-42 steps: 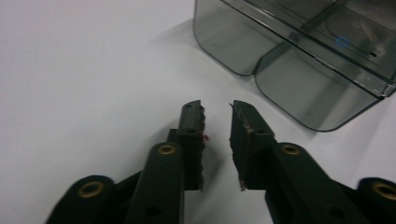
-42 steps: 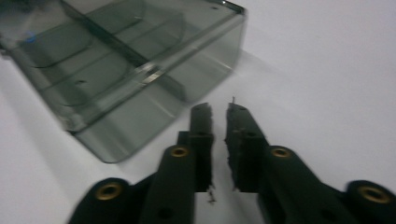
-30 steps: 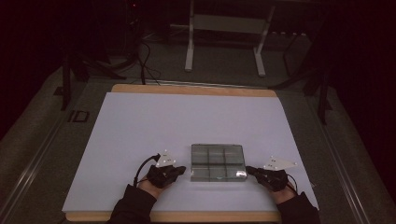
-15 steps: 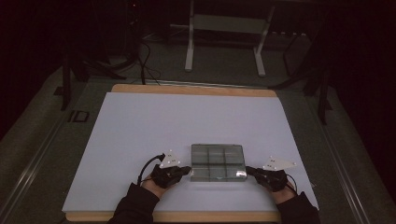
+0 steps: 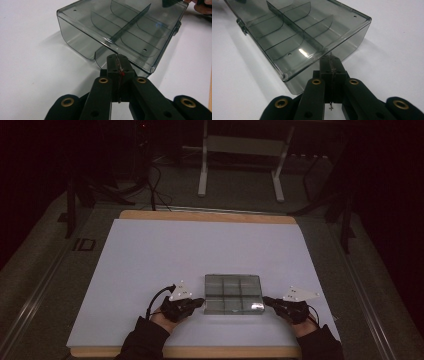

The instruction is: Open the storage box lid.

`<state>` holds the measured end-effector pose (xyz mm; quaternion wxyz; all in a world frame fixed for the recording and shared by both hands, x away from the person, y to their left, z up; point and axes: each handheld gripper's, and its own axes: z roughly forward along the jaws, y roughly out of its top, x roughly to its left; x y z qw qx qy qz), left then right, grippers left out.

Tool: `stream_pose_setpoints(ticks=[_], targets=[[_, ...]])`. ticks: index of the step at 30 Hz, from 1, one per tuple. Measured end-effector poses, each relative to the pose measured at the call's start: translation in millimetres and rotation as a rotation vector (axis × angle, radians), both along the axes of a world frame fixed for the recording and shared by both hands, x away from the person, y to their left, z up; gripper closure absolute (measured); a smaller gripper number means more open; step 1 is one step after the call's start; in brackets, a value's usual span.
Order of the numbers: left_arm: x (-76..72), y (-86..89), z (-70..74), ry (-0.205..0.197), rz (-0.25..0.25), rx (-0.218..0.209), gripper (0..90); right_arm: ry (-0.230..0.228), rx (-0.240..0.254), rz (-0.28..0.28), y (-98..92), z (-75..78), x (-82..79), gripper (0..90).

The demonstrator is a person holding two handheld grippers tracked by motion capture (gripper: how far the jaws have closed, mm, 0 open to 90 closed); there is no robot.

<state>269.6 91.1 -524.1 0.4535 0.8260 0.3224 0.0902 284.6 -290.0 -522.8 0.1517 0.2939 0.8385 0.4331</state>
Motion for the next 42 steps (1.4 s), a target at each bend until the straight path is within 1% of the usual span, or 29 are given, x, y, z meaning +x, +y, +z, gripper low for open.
stream_pose_setpoints(ticks=[1,2,3,5,8,9,11,12,13,14,15,16,19,21,23,26,28,30,31,35,37,42], targets=[[-0.2,-0.1,0.1,-0.002,0.001,0.000,90.0,0.003,0.008,0.001,-0.2,0.3,-0.2,90.0],[-0.3,0.4,0.6,-0.001,0.000,-0.009,90.0,0.004,0.012,0.002,-0.5,0.7,-0.1,90.0],[-0.6,0.8,1.6,-0.005,-0.002,-0.016,90.0,0.004,0.008,0.005,-0.4,1.0,-0.2,90.0],[-0.6,0.9,3.1,-0.010,-0.004,-0.013,90.0,0.000,0.017,0.007,-0.1,2.0,-0.8,90.0],[0.6,1.2,3.4,-0.011,-0.003,-0.015,90.0,-0.006,0.011,0.009,0.7,3.2,-0.3,90.0],[1.1,1.5,3.3,-0.012,-0.003,-0.018,90.0,-0.006,0.010,0.006,1.0,3.6,0.1,89.4],[2.1,1.6,2.8,-0.009,-0.003,-0.024,89.3,-0.008,0.016,-0.003,0.9,4.5,1.2,84.6],[2.4,1.1,2.6,-0.010,-0.005,-0.021,86.5,-0.011,0.019,-0.006,0.5,5.2,1.8,83.3],[2.5,0.5,2.5,-0.008,-0.005,-0.025,86.2,-0.012,0.024,-0.010,0.3,6.4,2.4,82.1],[2.4,0.1,2.8,-0.015,-0.002,-0.025,85.4,-0.015,0.021,-0.011,0.2,7.1,3.1,81.2],[2.9,0.1,3.3,-0.018,0.005,-0.025,83.7,-0.016,0.020,-0.012,0.3,7.9,3.8,80.4],[3.9,0.6,4.0,-0.016,0.001,-0.030,82.3,-0.022,0.020,-0.011,0.3,8.7,4.5,78.9],[5.5,0.6,6.2,-0.031,0.006,-0.030,77.4,-0.030,0.019,-0.016,0.1,11.3,6.3,76.6],[6.3,1.2,7.9,-0.038,0.010,-0.035,73.0,-0.030,0.028,-0.018,-0.4,12.9,7.7,74.7],[7.0,1.1,9.5,-0.050,0.011,-0.032,70.5,-0.035,0.032,-0.023,-0.8,14.2,8.7,74.2],[8.1,2.0,11.5,-0.067,0.016,-0.039,69.1,-0.043,0.038,-0.026,-1.3,16.4,10.0,72.9],[9.5,2.7,12.5,-0.071,0.023,-0.046,66.0,-0.050,0.038,-0.029,-1.5,17.7,11.7,72.2],[11.6,4.3,13.1,-0.082,0.026,-0.060,65.8,-0.051,0.042,-0.032,-1.6,18.8,12.7,71.8],[13.2,4.9,13.8,-0.082,0.025,-0.060,65.7,-0.058,0.044,-0.034,-1.7,19.5,13.2,71.8],[18.6,5.4,18.4,-0.106,0.028,-0.044,65.7,-0.075,0.045,-0.035,-1.5,21.7,14.7,71.6],[21.9,4.8,20.2,-0.115,0.025,-0.044,65.7,-0.075,0.051,-0.038,-1.7,23.4,16.1,71.6],[29.8,2.4,21.2,-0.132,0.034,-0.036,65.7,-0.084,0.059,-0.046,0.9,23.9,24.3,71.9]])
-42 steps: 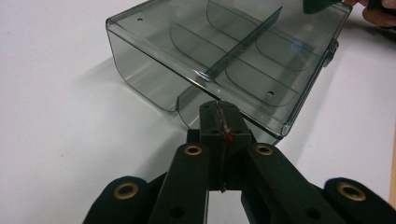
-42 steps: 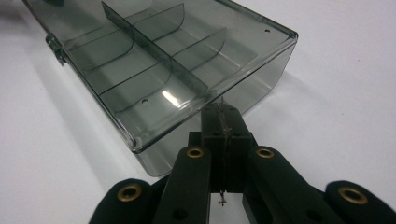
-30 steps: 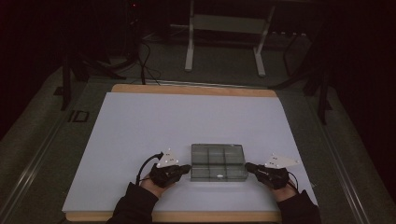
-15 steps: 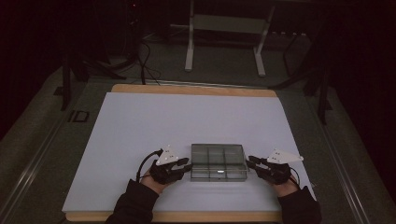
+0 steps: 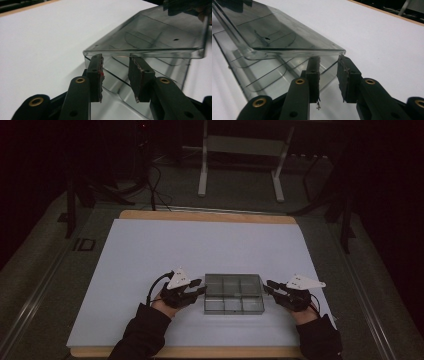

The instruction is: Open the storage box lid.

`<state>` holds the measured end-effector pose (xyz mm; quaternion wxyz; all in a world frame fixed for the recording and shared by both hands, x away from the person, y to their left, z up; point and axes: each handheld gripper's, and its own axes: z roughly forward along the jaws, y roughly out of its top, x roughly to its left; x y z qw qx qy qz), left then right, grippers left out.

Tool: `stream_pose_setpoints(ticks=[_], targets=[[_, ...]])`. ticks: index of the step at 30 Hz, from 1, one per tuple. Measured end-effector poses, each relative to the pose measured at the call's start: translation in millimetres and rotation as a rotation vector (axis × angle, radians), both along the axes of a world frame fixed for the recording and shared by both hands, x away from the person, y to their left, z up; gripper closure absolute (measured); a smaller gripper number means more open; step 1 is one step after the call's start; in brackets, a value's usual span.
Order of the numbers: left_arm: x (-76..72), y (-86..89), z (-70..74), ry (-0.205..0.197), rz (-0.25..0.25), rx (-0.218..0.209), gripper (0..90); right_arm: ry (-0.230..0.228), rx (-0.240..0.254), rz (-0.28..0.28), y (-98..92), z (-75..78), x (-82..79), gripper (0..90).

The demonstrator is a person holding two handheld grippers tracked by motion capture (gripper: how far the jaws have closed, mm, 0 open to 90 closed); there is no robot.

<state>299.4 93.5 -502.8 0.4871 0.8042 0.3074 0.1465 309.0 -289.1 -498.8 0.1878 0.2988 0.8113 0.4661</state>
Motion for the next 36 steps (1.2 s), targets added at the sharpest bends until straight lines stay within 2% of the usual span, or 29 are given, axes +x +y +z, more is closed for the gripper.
stream_pose_setpoints(ticks=[6,10,16,17,26,36], targets=[[9.6,-1.4,-0.9,-0.013,0.028,-0.006,65.8,-0.016,-0.014,0.005,8.5,1.5,8.6,72.3],[16.2,-1.6,-1.9,-0.016,0.049,-0.042,65.8,-0.025,0.003,0.006,12.3,4.3,14.7,75.2],[25.1,-6.5,-5.3,-0.019,0.051,-0.043,68.0,-0.005,0.041,0.000,11.3,6.2,25.7,76.5],[26.5,-7.3,-5.7,-0.019,0.051,-0.045,70.4,-0.003,0.040,-0.003,11.6,6.4,27.3,76.5],[36.1,-12.2,-5.7,-0.035,0.098,-0.065,76.6,0.001,0.063,-0.038,15.0,6.9,39.0,78.3],[44.2,-14.2,-8.9,-0.035,0.143,-0.095,79.8,0.039,0.079,-0.102,20.6,5.1,51.6,80.8]])
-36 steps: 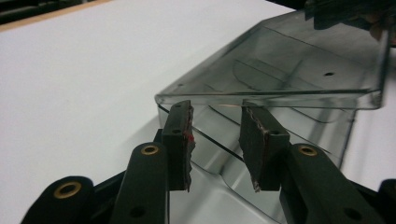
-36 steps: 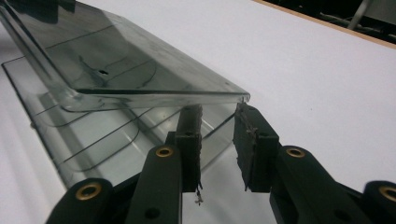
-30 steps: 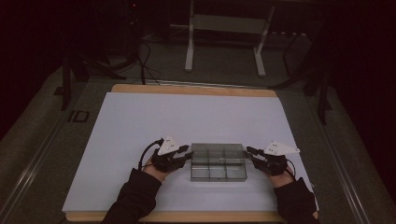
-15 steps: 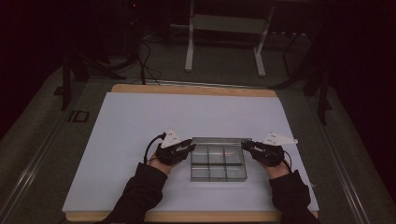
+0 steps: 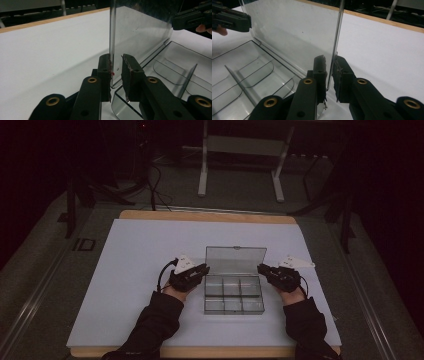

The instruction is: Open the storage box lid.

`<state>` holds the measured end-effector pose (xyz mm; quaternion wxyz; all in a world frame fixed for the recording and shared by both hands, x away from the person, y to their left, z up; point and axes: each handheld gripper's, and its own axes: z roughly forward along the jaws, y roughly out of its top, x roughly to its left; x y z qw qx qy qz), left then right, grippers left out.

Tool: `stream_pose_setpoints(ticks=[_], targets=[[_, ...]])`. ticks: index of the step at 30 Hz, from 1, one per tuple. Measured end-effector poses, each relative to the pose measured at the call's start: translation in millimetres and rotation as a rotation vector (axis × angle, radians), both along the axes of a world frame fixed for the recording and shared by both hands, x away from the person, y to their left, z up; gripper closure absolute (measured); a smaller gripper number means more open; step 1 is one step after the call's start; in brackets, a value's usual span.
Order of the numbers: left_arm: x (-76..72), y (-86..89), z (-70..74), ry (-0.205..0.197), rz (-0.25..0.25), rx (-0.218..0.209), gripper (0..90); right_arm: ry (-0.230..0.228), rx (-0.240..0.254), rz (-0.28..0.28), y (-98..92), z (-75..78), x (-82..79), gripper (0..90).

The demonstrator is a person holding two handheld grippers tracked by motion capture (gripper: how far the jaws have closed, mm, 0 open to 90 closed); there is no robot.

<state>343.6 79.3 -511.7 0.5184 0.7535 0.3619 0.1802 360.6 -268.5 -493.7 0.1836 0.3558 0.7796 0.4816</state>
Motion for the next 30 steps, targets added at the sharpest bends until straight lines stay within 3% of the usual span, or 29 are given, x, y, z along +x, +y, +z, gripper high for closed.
stream_pose_setpoints(ticks=[8,16,30], targets=[[6.3,-0.8,-2.5,0.019,0.015,-0.008,79.9,0.002,-0.045,-0.043,7.1,-0.5,4.0,79.8],[9.4,-4.3,-5.8,0.027,0.037,-0.002,76.9,0.034,-0.052,-0.076,11.8,-2.6,7.8,76.6],[16.0,-10.3,-7.9,0.088,0.049,0.022,69.4,0.075,-0.049,-0.097,14.7,-7.7,11.7,70.5]])
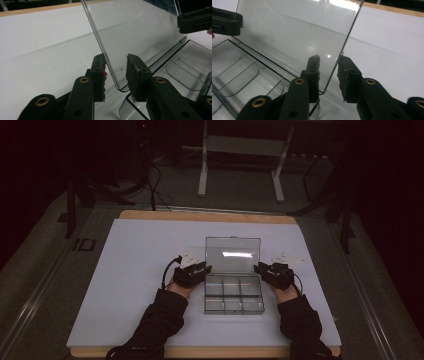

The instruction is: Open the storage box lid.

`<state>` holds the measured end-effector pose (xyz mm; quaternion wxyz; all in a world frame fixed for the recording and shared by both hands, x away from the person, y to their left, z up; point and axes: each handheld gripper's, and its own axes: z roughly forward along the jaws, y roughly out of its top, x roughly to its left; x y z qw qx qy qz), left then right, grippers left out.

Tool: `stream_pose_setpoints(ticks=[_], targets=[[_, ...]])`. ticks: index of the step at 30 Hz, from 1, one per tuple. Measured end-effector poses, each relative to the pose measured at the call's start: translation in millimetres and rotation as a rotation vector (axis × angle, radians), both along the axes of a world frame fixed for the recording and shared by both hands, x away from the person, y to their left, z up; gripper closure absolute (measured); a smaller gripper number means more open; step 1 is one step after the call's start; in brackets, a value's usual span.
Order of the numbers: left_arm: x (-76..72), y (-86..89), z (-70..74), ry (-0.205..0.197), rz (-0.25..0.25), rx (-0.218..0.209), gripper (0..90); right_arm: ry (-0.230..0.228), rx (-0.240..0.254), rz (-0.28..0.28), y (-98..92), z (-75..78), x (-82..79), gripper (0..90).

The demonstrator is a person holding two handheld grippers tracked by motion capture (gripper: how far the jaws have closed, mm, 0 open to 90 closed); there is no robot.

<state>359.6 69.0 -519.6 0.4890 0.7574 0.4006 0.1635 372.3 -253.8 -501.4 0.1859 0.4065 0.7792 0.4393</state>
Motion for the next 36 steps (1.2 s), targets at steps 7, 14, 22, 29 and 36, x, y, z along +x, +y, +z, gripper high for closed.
stream_pose_setpoints(ticks=[7,14,22,29,36], targets=[[1.8,-1.8,-1.5,0.022,0.003,-0.010,65.7,0.004,-0.001,-0.010,0.6,-1.6,-0.1,68.8],[5.7,1.2,-4.9,0.069,0.009,-0.055,63.4,0.009,-0.014,-0.019,0.9,-4.7,-0.8,68.0],[6.9,-3.7,-3.2,0.082,0.019,0.000,62.2,0.013,-0.040,-0.017,4.1,-6.6,-0.7,66.7],[9.7,-4.2,-3.6,0.099,0.019,-0.002,61.3,0.021,-0.043,-0.019,7.3,-8.5,0.7,65.4],[9.3,-4.8,0.1,0.084,0.005,0.012,55.1,0.039,-0.036,-0.013,6.7,-6.5,2.2,58.7]])
